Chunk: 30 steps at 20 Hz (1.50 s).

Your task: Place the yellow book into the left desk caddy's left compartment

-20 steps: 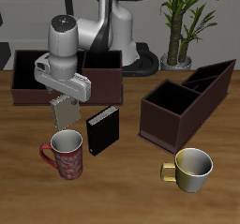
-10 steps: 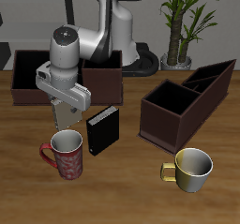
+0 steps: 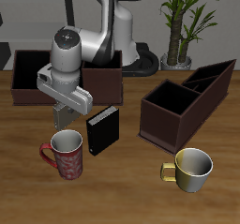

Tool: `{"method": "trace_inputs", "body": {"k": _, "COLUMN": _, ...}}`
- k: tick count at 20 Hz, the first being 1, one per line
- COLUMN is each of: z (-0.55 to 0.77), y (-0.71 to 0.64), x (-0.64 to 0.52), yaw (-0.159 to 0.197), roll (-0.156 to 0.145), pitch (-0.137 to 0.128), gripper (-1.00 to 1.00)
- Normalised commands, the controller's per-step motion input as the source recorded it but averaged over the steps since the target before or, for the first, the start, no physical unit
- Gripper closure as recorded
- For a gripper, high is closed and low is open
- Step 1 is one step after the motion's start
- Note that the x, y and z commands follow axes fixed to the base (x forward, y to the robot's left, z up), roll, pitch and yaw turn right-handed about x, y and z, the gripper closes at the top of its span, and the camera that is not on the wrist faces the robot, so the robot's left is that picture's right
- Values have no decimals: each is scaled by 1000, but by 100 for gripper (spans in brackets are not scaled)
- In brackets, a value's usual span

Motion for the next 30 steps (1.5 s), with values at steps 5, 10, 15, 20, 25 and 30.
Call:
{"method": "trace_inputs", "body": {"k": 5, "z": 145, "y": 22, "x": 60, "yaw": -4, "roll": 2, "pitch": -10, "gripper": 100}}
{"method": "trace_inputs", "body": {"k": 10, "z": 338, "y": 115, "x": 8, "yaw": 18, "roll": 18, "pitch": -46, "gripper": 100}}
{"method": "trace_inputs", "body": {"k": 15, "z": 511, "y": 141, "x": 1, "yaw": 50, "roll": 7, "pitch": -46, "gripper": 100}}
{"method": "trace_inputs", "body": {"k": 20, "z": 428, "y": 145, "x": -86, "yaw": 58, "roll": 14, "pitch": -35, "gripper": 100}}
{"method": "trace_inputs", "body": {"k": 25, "z": 505, "y": 99, "x": -128, "yaw": 81, "roll": -4, "pitch": -38, "gripper": 100}}
{"method": "trace_inputs", "body": {"k": 30, "z": 462, "y": 31, "x": -154, "yaw": 53, "roll": -9, "pitch": -28, "gripper": 100}}
